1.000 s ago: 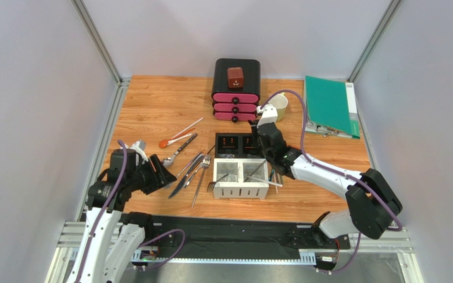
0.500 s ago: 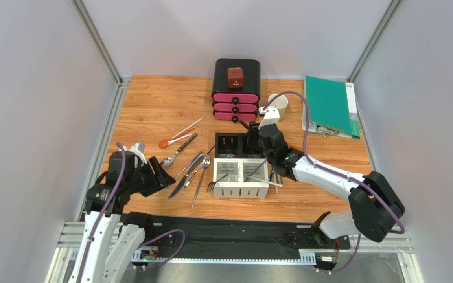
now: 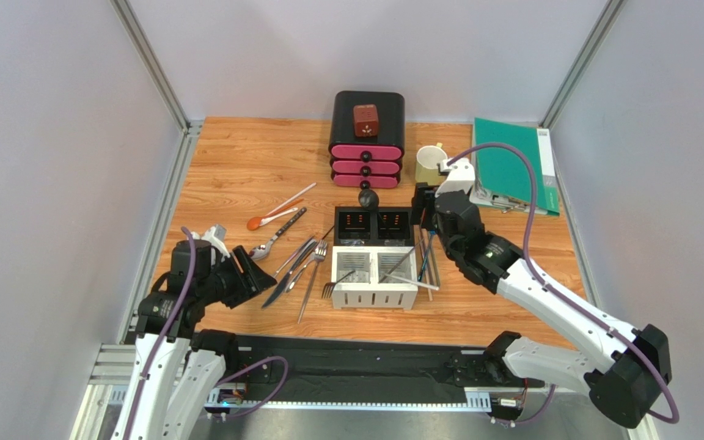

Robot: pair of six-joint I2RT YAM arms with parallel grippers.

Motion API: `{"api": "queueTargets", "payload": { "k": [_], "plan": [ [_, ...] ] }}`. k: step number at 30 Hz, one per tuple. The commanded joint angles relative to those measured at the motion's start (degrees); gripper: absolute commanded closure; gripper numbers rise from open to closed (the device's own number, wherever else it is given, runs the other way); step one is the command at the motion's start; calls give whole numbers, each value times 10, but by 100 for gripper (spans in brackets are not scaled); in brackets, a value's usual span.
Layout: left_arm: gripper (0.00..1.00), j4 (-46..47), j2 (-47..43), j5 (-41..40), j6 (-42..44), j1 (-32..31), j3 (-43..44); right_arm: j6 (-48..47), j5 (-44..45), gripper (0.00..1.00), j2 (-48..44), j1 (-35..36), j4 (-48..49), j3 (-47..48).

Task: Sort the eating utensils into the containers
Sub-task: Place the spoon in the storage box, then pick up the container from the center of the board.

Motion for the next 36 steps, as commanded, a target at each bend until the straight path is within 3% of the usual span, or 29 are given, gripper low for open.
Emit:
{"api": "queueTargets", "payload": {
  "k": [1, 8, 13, 17, 25, 31, 36],
  "plan": [
    [40, 39, -14, 15, -29, -3, -14, 44, 48, 34, -30, -40, -89, 24],
    [40, 51, -10, 16, -39, -3, -21, 81, -30, 35, 44, -173, -193, 43],
    [40, 62, 2, 12, -39, -3, -21, 73, -128, 38, 115, -239, -199, 74],
    [40, 73, 20, 11, -36, -3, -19, 17, -140, 41, 180, -244, -204, 130],
    [40, 98, 49, 0, -33, -3, -8, 1, -159, 38, 310, -268, -216, 208],
    [40, 115, 75, -5, -29, -3, -3, -25, -128, 36, 352, -276, -253, 233],
    [40, 128, 84, -8, -32, -3, -6, -49, -151, 34, 352, -280, -227, 201]
  ]
}}
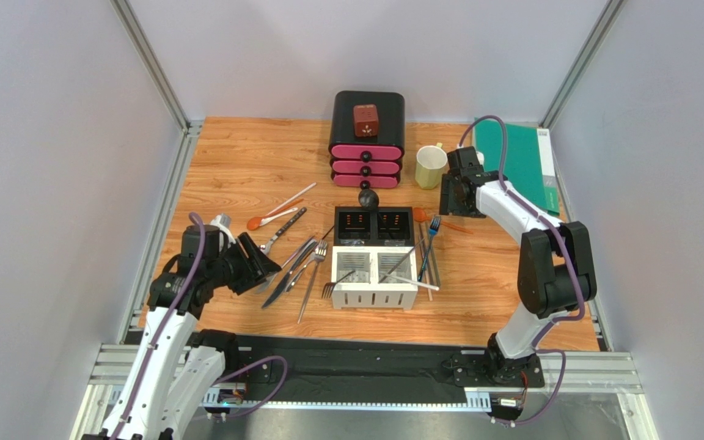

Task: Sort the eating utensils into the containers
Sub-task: Pick up the container from the center of the board.

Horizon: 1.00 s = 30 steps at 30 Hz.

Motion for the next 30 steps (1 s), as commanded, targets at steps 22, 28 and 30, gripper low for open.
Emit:
{"api": "queueTargets", "payload": {
  "k": [22, 28, 30],
  "plan": [
    [40, 47, 43, 9, 7, -3, 13, -124, -62, 24, 124, -42, -4, 55],
    [40, 54, 55, 13, 9, -3, 14, -145, -124, 25, 180, -47, -26, 96],
    [40, 55, 56, 13, 13, -3, 14, -164, -138, 25, 171, -47, -21, 86]
  ]
}}
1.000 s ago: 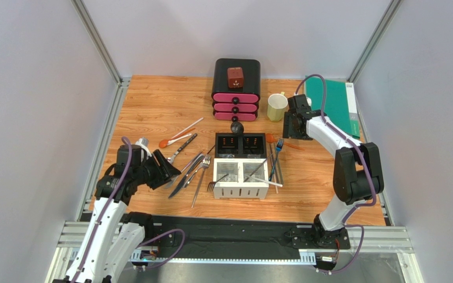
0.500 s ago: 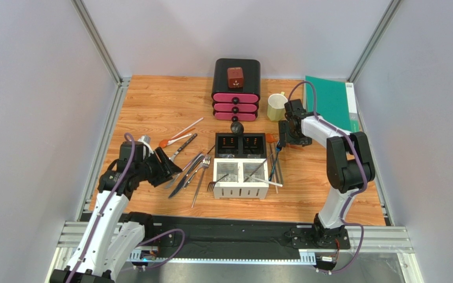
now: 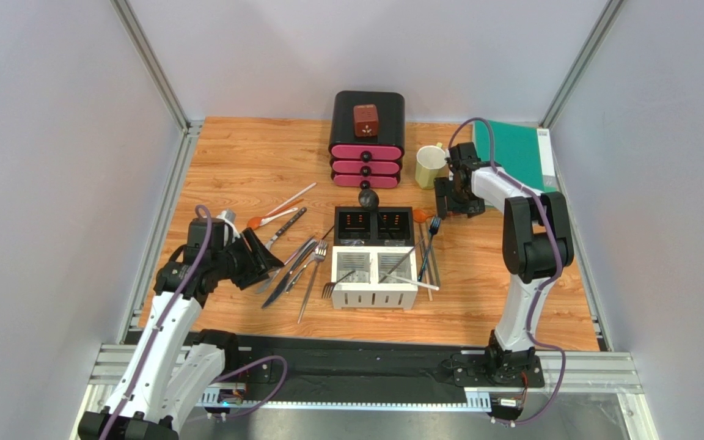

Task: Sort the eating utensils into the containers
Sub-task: Pick up the container from the center of the board.

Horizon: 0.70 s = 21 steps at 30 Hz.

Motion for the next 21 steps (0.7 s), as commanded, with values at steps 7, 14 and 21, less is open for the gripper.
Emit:
{"api": "queueTargets", "payload": {
  "k": [7, 14, 21],
  "plan": [
    [40, 19, 15, 6, 25, -3, 24, -4, -18, 28, -73, 17, -22, -39],
    [40, 21, 11, 6, 21, -3, 21, 61, -49, 30, -121, 24, -14, -35],
    [40, 22, 9, 15, 20, -3, 16, 74, 10, 100, -31, 36, -49, 74]
  ]
}}
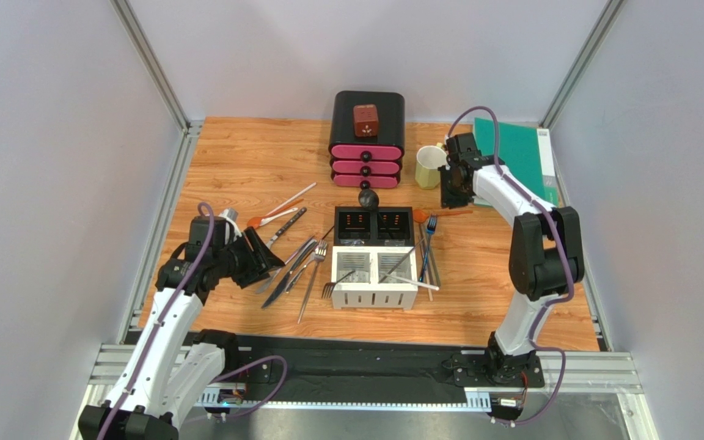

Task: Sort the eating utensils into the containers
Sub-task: Pick up the container from the center of the board.

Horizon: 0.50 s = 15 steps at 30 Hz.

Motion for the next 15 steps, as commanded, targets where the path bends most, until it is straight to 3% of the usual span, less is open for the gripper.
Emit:
{"api": "queueTargets", "payload": {
  "k": [1, 8, 15],
  "plan": [
    [40, 11, -13, 7, 7, -3, 16, 12, 47, 100, 73, 5, -32, 88],
    [40, -8, -31, -3, 6, -3, 21, 17, 68, 100, 144, 3, -37, 151],
    [40, -13, -36, -7, 4, -3, 17, 25, 106, 100, 182, 1, -104, 182]
  ]
}}
